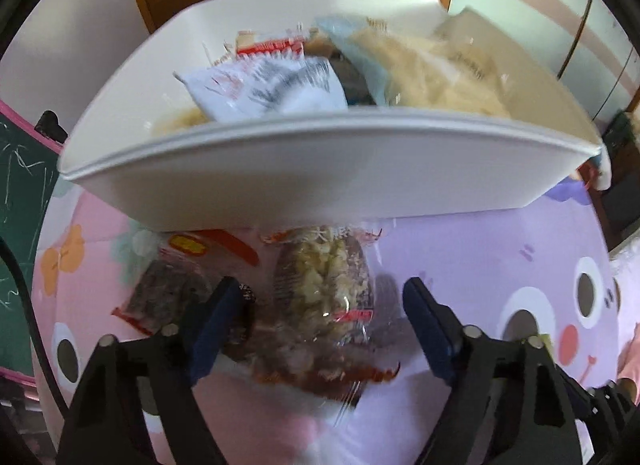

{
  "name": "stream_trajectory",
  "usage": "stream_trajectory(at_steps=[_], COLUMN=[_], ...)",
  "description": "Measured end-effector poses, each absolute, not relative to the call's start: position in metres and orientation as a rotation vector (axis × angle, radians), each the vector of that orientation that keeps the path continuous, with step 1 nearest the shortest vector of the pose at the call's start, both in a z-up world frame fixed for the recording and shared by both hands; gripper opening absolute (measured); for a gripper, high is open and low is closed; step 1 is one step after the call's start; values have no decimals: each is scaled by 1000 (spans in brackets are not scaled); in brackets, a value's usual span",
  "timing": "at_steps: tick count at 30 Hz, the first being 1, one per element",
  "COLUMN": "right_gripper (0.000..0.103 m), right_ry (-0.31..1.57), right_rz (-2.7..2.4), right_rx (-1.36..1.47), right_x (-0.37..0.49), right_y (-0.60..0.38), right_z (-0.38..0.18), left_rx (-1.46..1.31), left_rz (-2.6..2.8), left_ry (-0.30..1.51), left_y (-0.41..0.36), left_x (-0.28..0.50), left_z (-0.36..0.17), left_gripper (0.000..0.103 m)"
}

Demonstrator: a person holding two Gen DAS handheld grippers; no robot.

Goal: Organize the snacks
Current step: 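Grasp the green pastry pack with right gripper while left grasps the nut bag, then carry the nut bag and green pack into the tray and release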

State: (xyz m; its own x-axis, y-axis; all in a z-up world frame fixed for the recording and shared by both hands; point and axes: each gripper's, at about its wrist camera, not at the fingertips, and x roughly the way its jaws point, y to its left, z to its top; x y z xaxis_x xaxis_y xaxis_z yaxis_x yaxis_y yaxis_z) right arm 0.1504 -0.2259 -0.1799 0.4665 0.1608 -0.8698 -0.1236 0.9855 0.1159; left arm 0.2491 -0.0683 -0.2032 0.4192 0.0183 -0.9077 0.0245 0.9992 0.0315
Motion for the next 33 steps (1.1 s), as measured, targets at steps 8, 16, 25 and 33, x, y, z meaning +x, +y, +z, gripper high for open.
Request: stream_trajectory(at_steps=[8,16,25,33], right_gripper=[37,37,37,37], right_ry=[1062,1053,971,788], right_rz=[186,197,249,286], right_rx=[58,70,53,34], right_x=[152,150,141,149], right_y=[-229,-227,-208,-195], right_z=[-182,-177,-137,-55], left_rx=[62,-20,-101,-79], left_rz=[-8,-71,-52,-61], left_ry=[1102,1034,907,774], left_y=[-75,-37,18,23], left_x=[247,196,144,147], left_z=[-199,-153,-84,-16], left_gripper=[58,53,52,52])
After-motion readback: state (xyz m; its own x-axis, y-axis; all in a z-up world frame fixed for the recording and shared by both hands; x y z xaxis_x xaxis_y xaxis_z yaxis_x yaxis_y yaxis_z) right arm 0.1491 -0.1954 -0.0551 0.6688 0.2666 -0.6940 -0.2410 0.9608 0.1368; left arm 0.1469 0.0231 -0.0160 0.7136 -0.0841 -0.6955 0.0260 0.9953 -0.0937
